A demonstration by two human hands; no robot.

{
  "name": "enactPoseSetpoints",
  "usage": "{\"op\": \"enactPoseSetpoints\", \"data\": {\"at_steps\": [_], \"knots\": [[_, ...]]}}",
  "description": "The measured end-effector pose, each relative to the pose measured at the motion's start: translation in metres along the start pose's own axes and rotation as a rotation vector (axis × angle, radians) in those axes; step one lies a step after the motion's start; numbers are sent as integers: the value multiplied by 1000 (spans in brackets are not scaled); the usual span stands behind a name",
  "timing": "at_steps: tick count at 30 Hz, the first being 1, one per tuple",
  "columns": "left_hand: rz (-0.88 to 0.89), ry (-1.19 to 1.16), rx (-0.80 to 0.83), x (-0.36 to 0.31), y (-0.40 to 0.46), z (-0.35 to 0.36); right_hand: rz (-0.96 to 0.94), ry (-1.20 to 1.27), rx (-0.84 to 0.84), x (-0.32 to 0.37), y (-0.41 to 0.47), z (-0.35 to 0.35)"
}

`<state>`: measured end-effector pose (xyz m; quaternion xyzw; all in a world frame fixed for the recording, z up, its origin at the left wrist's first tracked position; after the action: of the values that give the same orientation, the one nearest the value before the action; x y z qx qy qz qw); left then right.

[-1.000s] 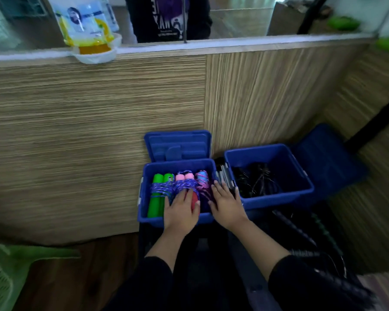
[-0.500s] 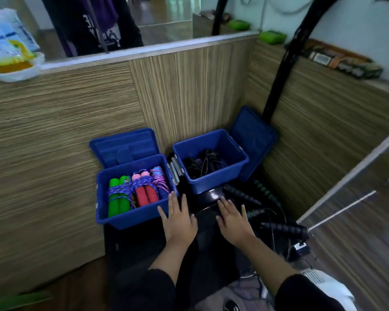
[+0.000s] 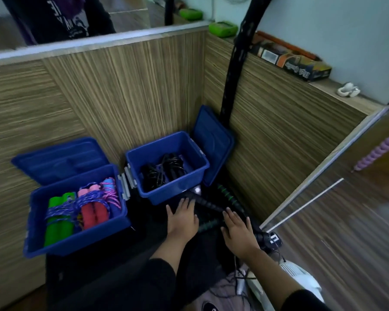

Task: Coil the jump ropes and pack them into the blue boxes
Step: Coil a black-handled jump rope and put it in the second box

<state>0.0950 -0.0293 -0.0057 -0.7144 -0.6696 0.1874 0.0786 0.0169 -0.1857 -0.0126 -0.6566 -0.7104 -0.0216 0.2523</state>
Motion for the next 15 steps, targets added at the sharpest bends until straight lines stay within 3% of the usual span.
{"op": "enactPoseSetpoints", "data": {"at_steps": [8,15], "knots": [[145,201,77,-46,49,26,-14,-33,66,-58,-8,20],[140,308,-67,-51,64,33,-60,-29,-70,-75,-7,33]]}}
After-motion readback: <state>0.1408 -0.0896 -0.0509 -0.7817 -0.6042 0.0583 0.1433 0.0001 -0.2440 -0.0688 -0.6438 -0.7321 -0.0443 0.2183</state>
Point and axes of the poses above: each hand's wrist, its own y-axis towards the middle knuckle, its own z-axis out of the palm, x = y × z, the point moved 4 cm from there along y, towards the middle knuckle, and after that the axes turned 14 degrees about -z, right-handed, at the moved point
